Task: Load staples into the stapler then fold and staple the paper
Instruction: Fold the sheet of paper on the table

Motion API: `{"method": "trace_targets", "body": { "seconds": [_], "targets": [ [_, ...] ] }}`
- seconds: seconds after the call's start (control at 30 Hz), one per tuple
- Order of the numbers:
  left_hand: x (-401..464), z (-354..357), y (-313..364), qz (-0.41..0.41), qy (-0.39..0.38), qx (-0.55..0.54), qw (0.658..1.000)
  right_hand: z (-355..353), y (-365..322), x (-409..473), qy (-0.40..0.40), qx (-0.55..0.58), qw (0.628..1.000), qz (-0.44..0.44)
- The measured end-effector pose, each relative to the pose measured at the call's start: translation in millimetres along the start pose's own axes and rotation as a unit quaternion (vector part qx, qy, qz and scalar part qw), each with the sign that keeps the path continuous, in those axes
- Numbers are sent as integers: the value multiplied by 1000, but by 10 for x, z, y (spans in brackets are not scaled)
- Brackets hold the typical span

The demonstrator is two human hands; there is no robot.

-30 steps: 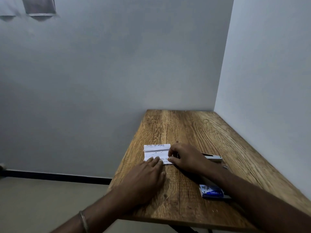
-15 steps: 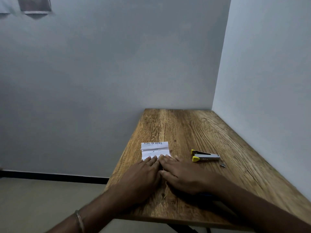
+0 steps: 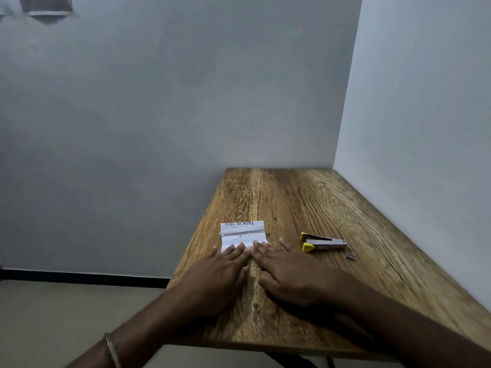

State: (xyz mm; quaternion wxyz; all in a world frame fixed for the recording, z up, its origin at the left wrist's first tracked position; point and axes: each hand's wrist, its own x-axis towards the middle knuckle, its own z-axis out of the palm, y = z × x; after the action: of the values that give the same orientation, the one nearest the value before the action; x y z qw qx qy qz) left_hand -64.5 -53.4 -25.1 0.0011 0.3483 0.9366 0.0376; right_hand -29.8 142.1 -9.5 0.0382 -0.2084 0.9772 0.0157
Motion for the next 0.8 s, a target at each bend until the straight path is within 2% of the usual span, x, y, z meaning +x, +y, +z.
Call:
{"method": "trace_targets", "body": {
  "seconds": [0.33,0.8],
  "targets": [
    [-170,-36,-153,-35,-15,10,999,-50,44,-29,-11,-20,1000,3],
    [-155,-1,-187,-56,32,7,998,-94,226,-56,61,3,998,30]
  ]
}}
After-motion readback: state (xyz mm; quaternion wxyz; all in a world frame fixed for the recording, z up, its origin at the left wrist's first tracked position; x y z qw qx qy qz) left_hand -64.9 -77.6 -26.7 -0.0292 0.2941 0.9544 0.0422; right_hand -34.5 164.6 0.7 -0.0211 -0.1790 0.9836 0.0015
